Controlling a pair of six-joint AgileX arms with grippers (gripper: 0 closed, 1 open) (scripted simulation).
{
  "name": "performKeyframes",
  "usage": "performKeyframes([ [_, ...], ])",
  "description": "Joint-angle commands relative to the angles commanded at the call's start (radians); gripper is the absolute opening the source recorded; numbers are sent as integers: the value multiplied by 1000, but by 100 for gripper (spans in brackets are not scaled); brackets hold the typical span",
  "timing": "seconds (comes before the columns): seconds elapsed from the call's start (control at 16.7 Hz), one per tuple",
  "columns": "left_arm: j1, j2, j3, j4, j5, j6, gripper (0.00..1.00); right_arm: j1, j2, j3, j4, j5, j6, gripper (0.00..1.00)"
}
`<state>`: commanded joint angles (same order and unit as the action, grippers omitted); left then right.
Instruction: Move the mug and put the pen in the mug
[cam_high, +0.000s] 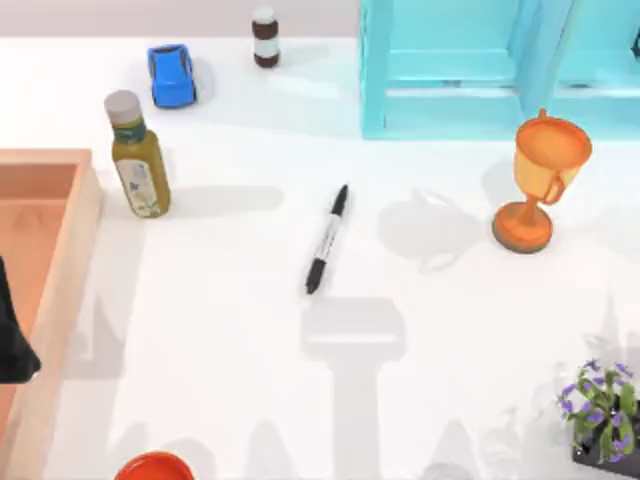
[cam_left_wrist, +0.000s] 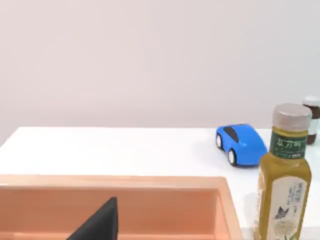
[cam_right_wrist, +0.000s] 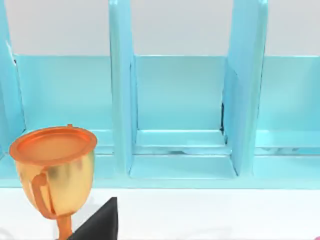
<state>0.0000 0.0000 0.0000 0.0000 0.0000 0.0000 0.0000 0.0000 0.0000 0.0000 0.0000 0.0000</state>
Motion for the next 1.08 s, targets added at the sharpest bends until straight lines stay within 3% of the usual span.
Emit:
performKeyframes([
  [0.24,4,31,29,-28,1,5,100,0,0,0,0,0,0,100],
  [0.48,32,220,207,-184,0,35,100,0,0,0,0,0,0,100],
  [1.08,146,1148,974,-830,-3,157,100,0,0,0,0,0,0,100],
])
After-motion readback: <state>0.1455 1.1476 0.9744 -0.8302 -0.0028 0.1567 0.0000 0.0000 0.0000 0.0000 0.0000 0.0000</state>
